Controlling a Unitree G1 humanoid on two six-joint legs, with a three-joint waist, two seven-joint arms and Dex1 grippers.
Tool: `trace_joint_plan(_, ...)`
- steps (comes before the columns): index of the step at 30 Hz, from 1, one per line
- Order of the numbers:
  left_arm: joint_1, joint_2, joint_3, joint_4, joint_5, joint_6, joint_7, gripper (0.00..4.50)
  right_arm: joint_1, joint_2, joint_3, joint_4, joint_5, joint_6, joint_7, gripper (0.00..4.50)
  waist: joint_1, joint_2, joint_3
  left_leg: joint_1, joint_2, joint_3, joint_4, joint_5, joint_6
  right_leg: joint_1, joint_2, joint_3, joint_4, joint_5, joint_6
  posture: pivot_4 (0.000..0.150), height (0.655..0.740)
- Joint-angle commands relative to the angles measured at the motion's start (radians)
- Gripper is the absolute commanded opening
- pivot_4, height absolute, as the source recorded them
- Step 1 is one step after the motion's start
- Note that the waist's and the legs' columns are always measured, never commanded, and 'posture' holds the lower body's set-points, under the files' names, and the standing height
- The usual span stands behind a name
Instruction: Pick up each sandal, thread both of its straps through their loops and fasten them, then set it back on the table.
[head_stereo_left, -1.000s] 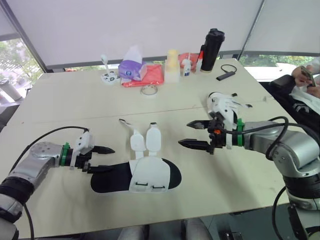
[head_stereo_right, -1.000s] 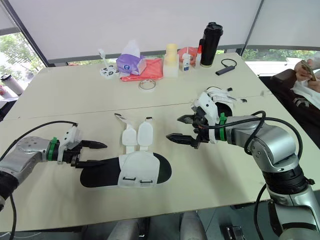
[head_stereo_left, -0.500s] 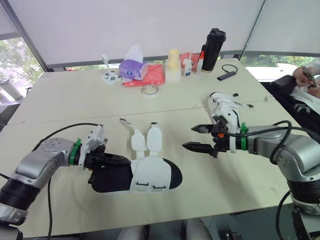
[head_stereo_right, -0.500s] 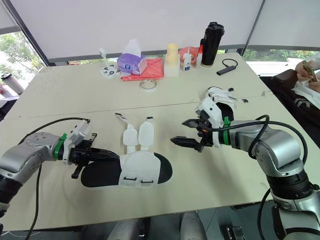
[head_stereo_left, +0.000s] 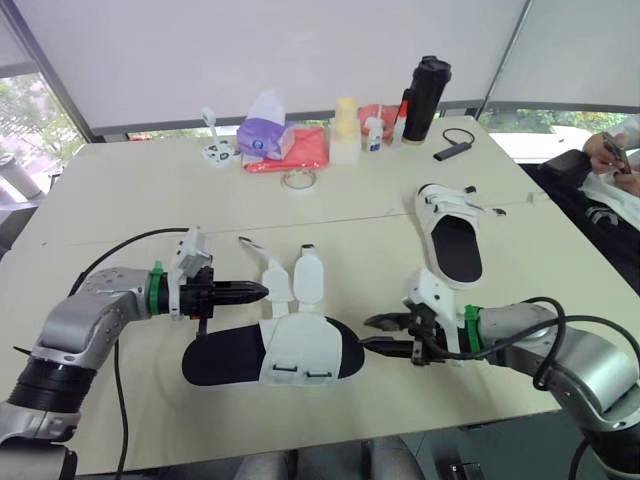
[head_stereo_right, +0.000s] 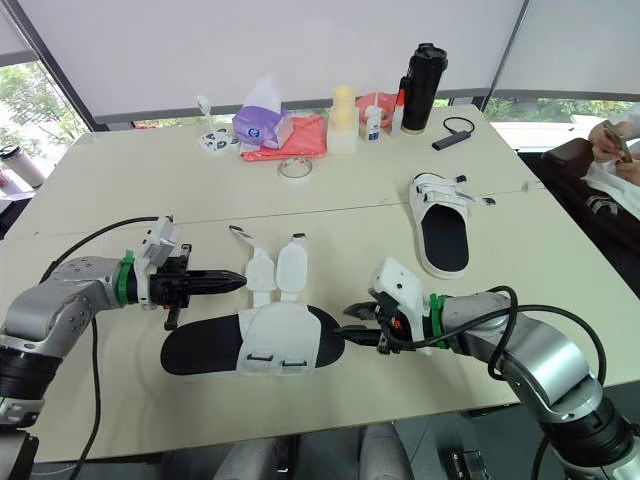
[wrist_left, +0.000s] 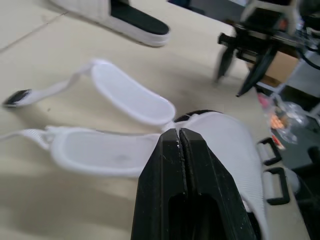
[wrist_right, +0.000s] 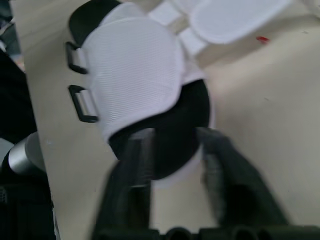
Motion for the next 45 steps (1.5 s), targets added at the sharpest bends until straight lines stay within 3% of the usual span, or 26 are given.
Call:
trace_joint_plan(1, 0.022, -0.010, 0.062, -0.041, 0.014, 0.025, 0.081, 0.00, -0.001, -0.011, 0.057, -0.003, -0.076, -0.084, 0.020, 0.02, 0.001, 0.000, 0.000, 0.000, 0.000, 0.000, 0.000, 0.000, 0.000, 0.000, 0.000, 0.000, 0.000, 0.000, 0.000, 0.150, 0.7400)
trace_joint_plan(18, 0.041, -0.079, 0.176, -0.015, -0.010, 0.166, 0.220, 0.00, 0.028, 0.058, 0.221, 0.104, -0.240, -0.205, 0.057, 0.02, 0.001, -0.003, 0.002, 0.000, -0.001, 0.000, 0.000, 0.000, 0.000, 0.001, 0.000, 0.000, 0.000, 0.000, 0.000, 0.150, 0.7400)
trace_joint_plan(21, 0.033, -0.091, 0.166, 0.021, 0.014, 0.155, 0.221, 0.86, 0.026, 0.067, 0.236, 0.115, -0.261, -0.212, 0.058, 0.00, 0.001, -0.004, 0.001, 0.000, -0.001, 0.000, 0.000, 0.000, 0.000, 0.001, 0.000, 0.000, 0.000, 0.000, 0.000, 0.150, 0.7400)
trace_joint_plan(28, -0.013, -0.135, 0.171, 0.102, 0.014, 0.176, 0.244, 4.47, 0.018, 0.071, 0.237, 0.127, -0.283, -0.219, 0.076, 0.00, 0.000, -0.005, 0.001, 0.001, -0.001, 0.000, 0.000, 0.000, 0.000, 0.001, 0.000, 0.000, 0.000, 0.000, 0.000, 0.150, 0.7400)
trace_joint_plan(34, -0.172, -0.272, 0.268, 0.312, -0.086, 0.351, 0.380, 4.47, -0.002, 0.073, 0.251, 0.128, -0.307, -0.223, 0.097, 0.00, 0.000, -0.007, 0.001, 0.001, -0.002, 0.000, 0.002, 0.000, 0.000, 0.002, 0.001, -0.002, 0.001, 0.000, 0.000, 0.150, 0.7400)
trace_joint_plan(40, -0.263, -0.346, 0.326, 0.432, -0.154, 0.565, 0.473, 4.47, -0.011, 0.076, 0.254, 0.131, -0.323, -0.220, 0.101, 0.00, -0.003, -0.008, 0.001, 0.002, -0.003, 0.000, 0.001, 0.000, 0.000, 0.002, 0.001, -0.002, 0.002, 0.002, 0.005, 0.150, 0.7400)
trace_joint_plan(45, -0.311, -0.393, 0.395, 0.500, -0.167, 0.620, 0.573, 4.47, -0.012, 0.080, 0.251, 0.129, -0.332, -0.214, 0.102, 0.00, -0.003, -0.010, 0.001, 0.002, -0.003, 0.000, 0.002, 0.000, 0.000, 0.002, 0.002, -0.003, 0.002, 0.002, 0.005, 0.150, 0.7400)
